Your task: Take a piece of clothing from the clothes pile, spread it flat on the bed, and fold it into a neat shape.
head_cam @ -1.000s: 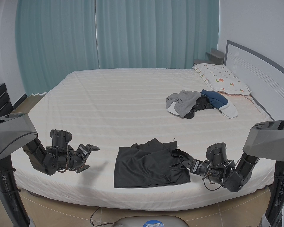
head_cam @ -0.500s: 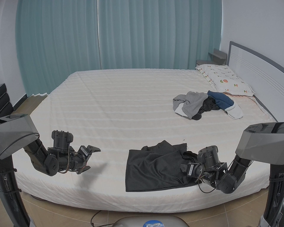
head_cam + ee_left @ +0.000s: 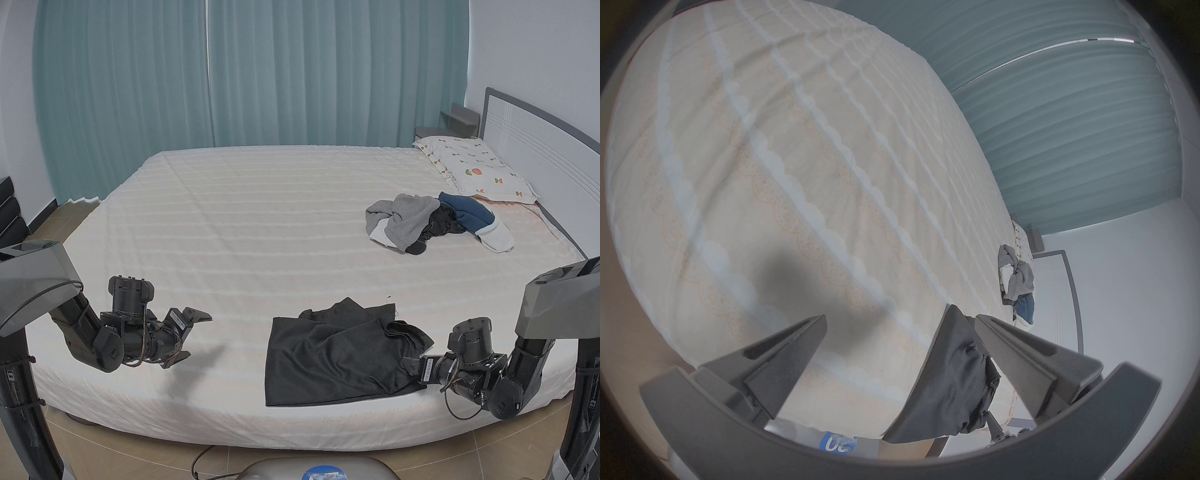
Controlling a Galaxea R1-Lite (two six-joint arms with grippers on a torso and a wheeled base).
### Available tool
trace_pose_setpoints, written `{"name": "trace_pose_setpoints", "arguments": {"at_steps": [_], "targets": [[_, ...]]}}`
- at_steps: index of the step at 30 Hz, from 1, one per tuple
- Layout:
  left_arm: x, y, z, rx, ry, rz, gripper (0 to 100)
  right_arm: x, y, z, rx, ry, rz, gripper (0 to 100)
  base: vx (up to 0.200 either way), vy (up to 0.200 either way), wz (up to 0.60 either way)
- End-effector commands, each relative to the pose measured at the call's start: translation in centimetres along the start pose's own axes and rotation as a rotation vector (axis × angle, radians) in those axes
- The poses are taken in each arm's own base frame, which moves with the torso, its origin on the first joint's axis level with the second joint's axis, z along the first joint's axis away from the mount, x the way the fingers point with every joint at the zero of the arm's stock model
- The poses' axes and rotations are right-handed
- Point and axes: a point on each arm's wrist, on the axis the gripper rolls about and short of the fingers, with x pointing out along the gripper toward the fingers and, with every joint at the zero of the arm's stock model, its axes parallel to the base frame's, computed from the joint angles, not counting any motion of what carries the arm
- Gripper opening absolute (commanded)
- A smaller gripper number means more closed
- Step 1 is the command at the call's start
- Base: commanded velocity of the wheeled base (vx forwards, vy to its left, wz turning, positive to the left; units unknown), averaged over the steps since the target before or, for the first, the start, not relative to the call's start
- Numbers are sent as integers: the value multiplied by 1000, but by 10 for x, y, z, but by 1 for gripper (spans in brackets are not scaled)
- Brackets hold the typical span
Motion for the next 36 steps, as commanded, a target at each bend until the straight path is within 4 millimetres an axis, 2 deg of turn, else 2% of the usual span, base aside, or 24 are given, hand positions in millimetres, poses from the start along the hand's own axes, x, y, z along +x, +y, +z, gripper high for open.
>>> {"name": "trace_pose_setpoints", "arguments": {"at_steps": [1, 7, 12, 17, 21, 23, 24, 26, 28, 30, 35, 36], "targets": [[0, 0, 0, 0, 1, 2, 100, -9, -26, -5, -6, 23, 28, 100, 0, 0, 0], [0, 0, 0, 0, 1, 2, 100, -10, -54, -6, -75, 49, 5, 100, 0, 0, 0], [1, 1, -1, -1, 2, 3, 100, -8, -73, -3, -63, 56, 10, 100, 0, 0, 0], [1, 0, 0, 0, 1, 2, 100, -11, -80, 10, -58, 0, 7, 100, 0, 0, 0], [1, 0, 0, 0, 1, 2, 100, -11, -73, 18, -59, -58, 44, 100, 0, 0, 0], [1, 0, -1, 1, 1, 2, 100, -8, -58, 26, -44, -116, 86, 100, 0, 0, 0], [1, 0, -1, 1, 1, 2, 100, -8, -57, 27, -41, -120, 88, 100, 0, 0, 0], [-1, -4, 0, 1, -2, -13, 100, -2, -30, 44, -2, -196, 157, 100, 0, 0, 0], [2, -10, -8, 19, 18, -20, 100, 5, -7, 53, 44, -231, 188, 100, 0, 0, 0], [3, -13, -15, 32, 35, -22, 100, 11, 6, 59, 74, -226, 202, 100, 0, 0, 0], [5, -22, -17, 43, 36, -50, 100, 29, 19, 61, 165, -148, 224, 100, 0, 0, 0], [8, -31, -17, 46, 33, -74, 100, 36, 22, 63, 219, -127, 250, 100, 0, 0, 0]]}}
